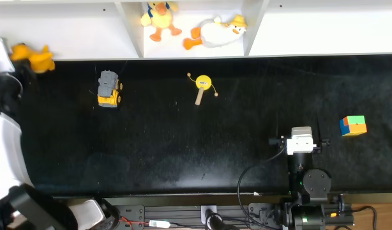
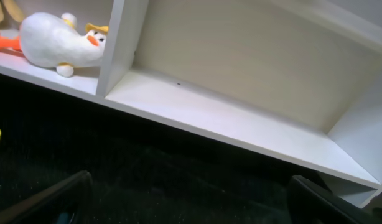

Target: Store Toys

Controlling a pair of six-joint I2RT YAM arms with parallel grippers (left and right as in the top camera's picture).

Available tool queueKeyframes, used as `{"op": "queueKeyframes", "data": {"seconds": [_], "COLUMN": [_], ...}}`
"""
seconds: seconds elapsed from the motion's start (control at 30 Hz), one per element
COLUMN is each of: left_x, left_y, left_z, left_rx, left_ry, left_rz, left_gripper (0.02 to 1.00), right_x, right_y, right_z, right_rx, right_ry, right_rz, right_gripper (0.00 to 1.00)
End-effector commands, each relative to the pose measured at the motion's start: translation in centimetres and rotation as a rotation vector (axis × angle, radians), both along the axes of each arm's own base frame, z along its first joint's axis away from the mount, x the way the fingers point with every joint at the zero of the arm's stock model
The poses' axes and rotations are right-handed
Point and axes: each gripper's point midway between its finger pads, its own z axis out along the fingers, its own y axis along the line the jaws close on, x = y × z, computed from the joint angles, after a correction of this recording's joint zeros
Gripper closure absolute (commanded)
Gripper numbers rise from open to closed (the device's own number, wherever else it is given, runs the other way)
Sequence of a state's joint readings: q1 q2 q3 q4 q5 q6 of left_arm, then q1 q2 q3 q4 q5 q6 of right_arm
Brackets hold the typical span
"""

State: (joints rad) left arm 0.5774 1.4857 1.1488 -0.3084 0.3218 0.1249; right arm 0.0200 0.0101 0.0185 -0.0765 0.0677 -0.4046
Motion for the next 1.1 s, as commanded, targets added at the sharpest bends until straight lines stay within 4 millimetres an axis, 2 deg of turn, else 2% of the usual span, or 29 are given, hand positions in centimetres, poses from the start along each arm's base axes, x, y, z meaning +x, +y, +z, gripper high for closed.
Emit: {"op": "queueKeyframes", "data": {"seconds": [0.03,0.13,0.27,0.4,0.67,0.93,1.1], "left_x": [1.2,1.5,2.1,3.3,5.7,6.4,6.4], "left_y": [0.9,1.1,1.4,1.2,0.6,0.7,0.6], "left_z": [3.8,3.9,2.8,1.5,0.3,-1.1,-1.1], "left_rx": [0.038,0.046,0.025,0.011,0.005,-0.014,-0.016], "left_ry": [-0.072,-0.082,-0.071,-0.06,-0.053,-0.027,-0.024], "left_rz": [0.023,0.03,0.034,0.023,-0.009,-0.014,-0.015], "left_gripper": [0.939,0.928,0.925,0.923,0.906,0.89,0.862], "right_x": [0.0,0.0,0.0,0.0,0.0,0.0,0.0], "right_y": [-0.1,-0.1,-0.2,-0.1,-0.1,-0.1,-0.2], "right_z": [-0.5,-0.5,-0.5,-0.5,-0.5,-0.5,-0.5], "right_rx": [-0.003,-0.003,-0.003,-0.003,-0.003,-0.003,-0.003], "right_ry": [0.004,0.004,0.004,0.004,0.004,0.004,0.004], "right_rz": [-0.008,-0.008,-0.008,-0.008,-0.008,-0.008,-0.008], "right_gripper": [0.005,0.005,0.005,0.005,0.003,0.005,0.007]}}
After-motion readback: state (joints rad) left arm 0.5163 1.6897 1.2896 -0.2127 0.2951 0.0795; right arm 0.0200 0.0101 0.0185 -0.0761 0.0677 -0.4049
